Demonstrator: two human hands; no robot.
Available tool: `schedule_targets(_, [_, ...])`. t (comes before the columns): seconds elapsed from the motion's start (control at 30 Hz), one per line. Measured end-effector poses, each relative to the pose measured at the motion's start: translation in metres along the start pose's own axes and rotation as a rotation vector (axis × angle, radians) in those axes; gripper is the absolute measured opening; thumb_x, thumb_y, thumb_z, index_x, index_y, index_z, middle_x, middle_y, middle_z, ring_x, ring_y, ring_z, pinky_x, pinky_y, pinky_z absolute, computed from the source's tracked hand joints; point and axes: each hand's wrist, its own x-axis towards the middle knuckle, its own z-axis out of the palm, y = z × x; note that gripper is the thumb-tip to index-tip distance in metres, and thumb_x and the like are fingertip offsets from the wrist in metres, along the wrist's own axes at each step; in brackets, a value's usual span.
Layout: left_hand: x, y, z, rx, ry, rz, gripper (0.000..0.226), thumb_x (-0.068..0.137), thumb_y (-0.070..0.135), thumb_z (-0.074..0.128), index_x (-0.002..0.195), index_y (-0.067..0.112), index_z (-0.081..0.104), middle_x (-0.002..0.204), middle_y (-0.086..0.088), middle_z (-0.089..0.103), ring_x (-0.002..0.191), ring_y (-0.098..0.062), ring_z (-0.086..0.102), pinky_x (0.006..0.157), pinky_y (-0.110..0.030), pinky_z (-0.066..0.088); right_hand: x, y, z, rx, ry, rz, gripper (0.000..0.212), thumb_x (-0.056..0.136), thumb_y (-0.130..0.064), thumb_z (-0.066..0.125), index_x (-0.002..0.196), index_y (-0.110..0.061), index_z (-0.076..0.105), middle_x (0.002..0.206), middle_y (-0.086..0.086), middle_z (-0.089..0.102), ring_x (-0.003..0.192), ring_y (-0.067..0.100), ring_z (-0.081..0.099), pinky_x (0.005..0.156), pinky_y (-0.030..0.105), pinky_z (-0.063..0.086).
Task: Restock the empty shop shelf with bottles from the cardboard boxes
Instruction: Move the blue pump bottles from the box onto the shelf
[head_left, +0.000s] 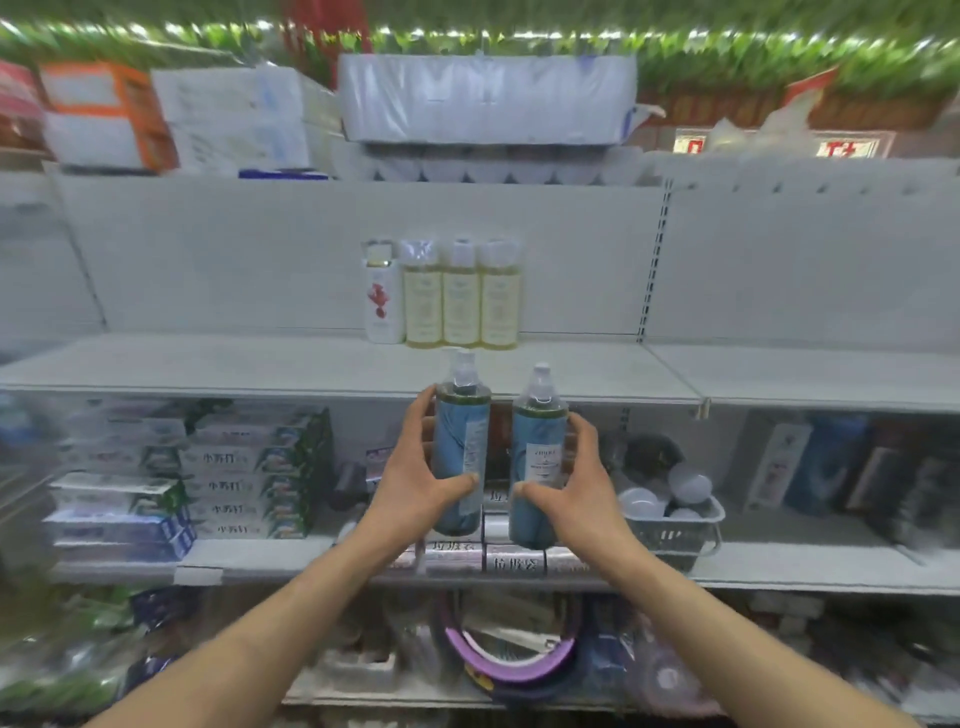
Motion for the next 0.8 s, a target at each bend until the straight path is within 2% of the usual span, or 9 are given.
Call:
schedule_targets(0.1, [0.017,0.016,0.001,0.003,-0.001,0.031,0.117,0.082,0.011,0.091,0.153,0.069,0.018,0.128,0.037,0.051,0.113,0.013,0.061,0.078,-0.012,0.056,0.013,-0.012,-0.012,-0.004,0.037,-0.020,0.093,0.081,-0.020,0.089,0.135,-0.064,0.028,0.128,-0.032,0.056,0.108,-0.017,0.061,0.078,0.010,0.049])
schedule_targets(0.2, [0.034,0.031,0.007,0.000,-0.006,0.051,0.116,0.083,0.013,0.091,0.157,0.064,0.017,0.134,0.019,0.053,0.119,-0.006,0.064,0.090,-0.031,0.061,0.025,-0.022,-0.030,-0.015,0.060,-0.039,0.092,0.079,-0.025,0.090,0.137,-0.064,0.029,0.126,-0.033,0.056,0.110,-0.005,0.065,0.083,0.022,0.054])
schedule_targets(0.23, [0.040,0.034,0.009,-0.003,-0.010,0.063,0.115,0.083,0.014,0.091,0.157,0.063,0.018,0.136,0.016,0.053,0.118,-0.008,0.065,0.090,-0.033,0.063,0.029,-0.024,-0.037,-0.015,0.069,-0.046,0.093,0.079,-0.027,0.090,0.139,-0.063,0.029,0.126,-0.032,0.056,0.111,-0.002,0.065,0.084,0.025,0.055])
schedule_targets(0.3, [0.053,0.039,0.017,-0.023,-0.017,0.078,0.114,0.082,0.015,0.092,0.157,0.063,0.020,0.137,0.017,0.054,0.112,-0.005,0.068,0.083,-0.027,0.064,0.039,-0.026,-0.051,-0.023,0.083,-0.058,0.094,0.079,-0.029,0.089,0.142,-0.063,0.028,0.127,-0.031,0.056,0.110,0.001,0.066,0.085,0.028,0.057])
schedule_targets(0.47, [0.086,0.056,0.046,-0.039,-0.033,0.110,0.114,0.080,0.019,0.094,0.157,0.062,0.021,0.136,0.021,0.054,0.114,-0.004,0.067,0.078,-0.021,0.063,0.070,-0.024,-0.089,-0.038,0.105,-0.102,0.092,0.079,-0.028,0.090,0.136,-0.068,0.029,0.117,-0.044,0.053,0.103,-0.017,0.063,0.064,0.008,0.052])
schedule_targets(0.6, [0.109,0.069,0.073,-0.022,-0.009,0.115,0.112,0.081,0.019,0.093,0.157,0.060,0.021,0.135,0.022,0.054,0.114,-0.004,0.065,0.086,-0.029,0.062,0.096,-0.015,-0.113,-0.035,0.102,-0.125,0.093,0.080,-0.023,0.089,0.129,-0.073,0.028,0.116,-0.046,0.052,0.106,-0.022,0.058,0.058,0.004,0.051])
schedule_targets(0.7, [0.124,0.077,0.089,-0.026,0.015,0.109,0.110,0.082,0.019,0.092,0.156,0.061,0.022,0.133,0.025,0.054,0.113,-0.002,0.065,0.083,-0.029,0.064,0.117,-0.008,-0.126,-0.039,0.083,-0.160,0.093,0.080,-0.021,0.090,0.135,-0.064,0.029,0.123,-0.036,0.052,0.107,-0.023,0.056,0.061,0.001,0.049])
schedule_targets(0.8, [0.136,0.085,0.102,-0.034,0.058,0.100,0.109,0.082,0.020,0.092,0.156,0.061,0.022,0.134,0.022,0.054,0.117,-0.008,0.065,0.082,-0.028,0.063,0.137,-0.003,-0.138,-0.040,0.065,-0.193,0.093,0.080,-0.021,0.090,0.142,-0.054,0.029,0.128,-0.029,0.052,0.106,-0.024,0.055,0.065,-0.003,0.046])
